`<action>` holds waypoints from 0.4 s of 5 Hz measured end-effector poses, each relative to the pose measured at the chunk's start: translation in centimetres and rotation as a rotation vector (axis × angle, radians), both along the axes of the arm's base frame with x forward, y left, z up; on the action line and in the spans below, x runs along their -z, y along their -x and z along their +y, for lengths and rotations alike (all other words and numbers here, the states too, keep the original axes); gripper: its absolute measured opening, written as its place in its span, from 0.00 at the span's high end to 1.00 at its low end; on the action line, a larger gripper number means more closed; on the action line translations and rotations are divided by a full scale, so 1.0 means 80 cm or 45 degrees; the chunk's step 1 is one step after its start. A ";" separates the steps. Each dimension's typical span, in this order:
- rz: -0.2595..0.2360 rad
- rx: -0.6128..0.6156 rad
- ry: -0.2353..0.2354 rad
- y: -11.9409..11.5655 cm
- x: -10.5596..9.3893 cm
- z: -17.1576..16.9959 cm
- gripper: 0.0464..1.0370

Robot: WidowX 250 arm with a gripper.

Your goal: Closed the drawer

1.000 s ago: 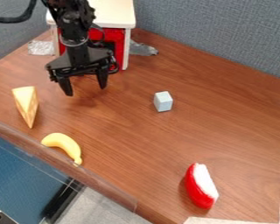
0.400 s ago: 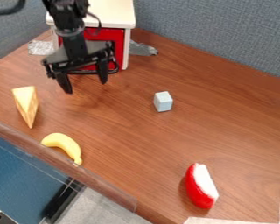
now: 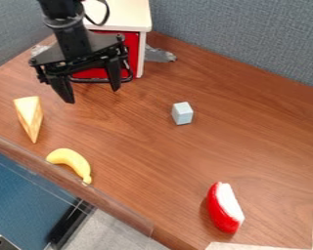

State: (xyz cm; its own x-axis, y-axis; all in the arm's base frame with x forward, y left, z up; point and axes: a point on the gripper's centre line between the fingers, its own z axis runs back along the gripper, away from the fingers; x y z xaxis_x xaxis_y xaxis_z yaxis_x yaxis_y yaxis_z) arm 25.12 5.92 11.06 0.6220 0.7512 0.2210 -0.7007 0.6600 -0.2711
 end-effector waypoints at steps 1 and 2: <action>-0.014 0.118 -0.026 0.020 -0.014 -0.020 0.04; 0.036 0.272 -0.125 0.026 -0.016 -0.039 0.04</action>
